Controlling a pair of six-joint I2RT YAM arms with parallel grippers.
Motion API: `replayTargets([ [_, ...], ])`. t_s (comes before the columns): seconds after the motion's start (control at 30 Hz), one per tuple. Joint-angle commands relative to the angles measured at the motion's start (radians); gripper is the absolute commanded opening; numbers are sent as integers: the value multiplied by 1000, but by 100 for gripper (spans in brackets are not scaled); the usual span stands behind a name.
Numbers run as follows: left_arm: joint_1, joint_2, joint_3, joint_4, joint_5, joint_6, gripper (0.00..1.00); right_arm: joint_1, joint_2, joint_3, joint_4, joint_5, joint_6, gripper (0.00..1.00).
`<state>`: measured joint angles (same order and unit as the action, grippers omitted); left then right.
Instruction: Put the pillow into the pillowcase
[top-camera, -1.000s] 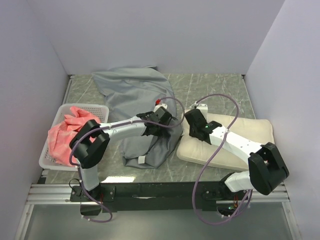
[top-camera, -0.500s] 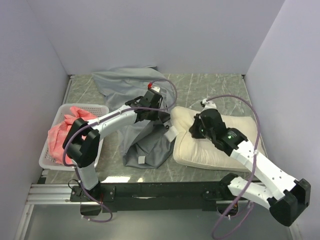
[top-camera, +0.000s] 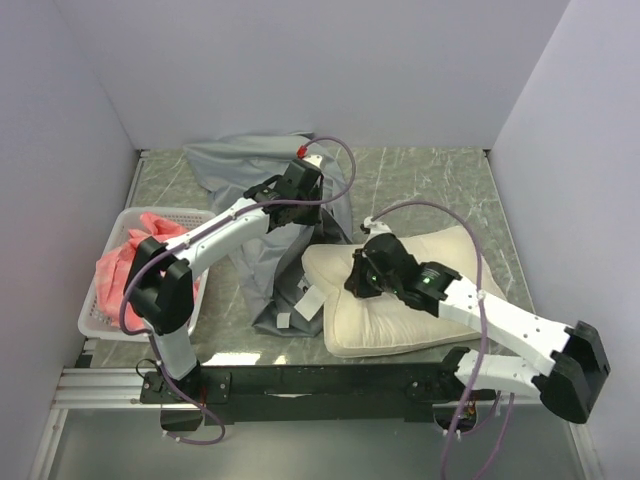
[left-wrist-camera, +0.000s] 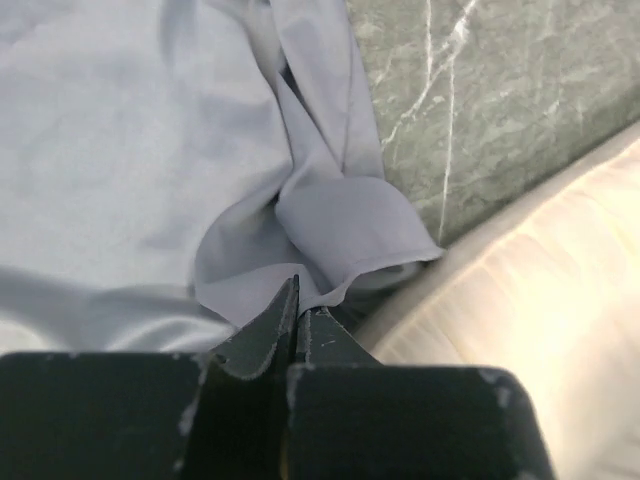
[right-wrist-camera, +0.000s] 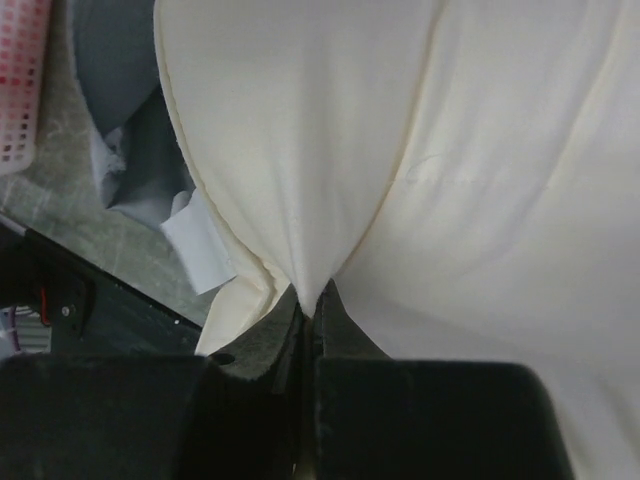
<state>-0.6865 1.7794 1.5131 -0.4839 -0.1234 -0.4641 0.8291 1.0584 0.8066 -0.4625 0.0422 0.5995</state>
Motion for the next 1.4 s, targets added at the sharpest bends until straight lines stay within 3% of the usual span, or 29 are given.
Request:
replayTargets([
  [0.0, 5, -104, -8, 5, 54, 7, 1, -19, 81, 55, 105, 42, 31, 0],
  [0.23, -2, -247, -188, 117, 186, -8, 2, -113, 210, 204, 148, -7, 65, 0],
  [0.43, -28, -236, -153, 71, 218, 25, 3, -94, 287, 258, 170, 14, 111, 0],
  [0.6, -120, -255, -131, 50, 203, 16, 4, -274, 345, 237, 219, 2, 160, 0],
  [0.77, -171, -273, -142, 68, 214, -31, 5, -363, 356, 221, 260, 54, 210, 0],
  [1.07, -199, -210, -73, 120, 246, -159, 19, -357, 308, 138, 401, 176, 399, 0],
  [1.2, -199, -158, -4, 159, 291, -209, 20, -341, 281, 48, 494, 219, 482, 0],
  [1.3, -199, -137, 12, 165, 297, -245, 19, -341, 276, 22, 582, 191, 464, 0],
  [1.37, -199, -118, 7, 159, 278, -251, 19, -343, 298, 71, 505, 157, 398, 5],
])
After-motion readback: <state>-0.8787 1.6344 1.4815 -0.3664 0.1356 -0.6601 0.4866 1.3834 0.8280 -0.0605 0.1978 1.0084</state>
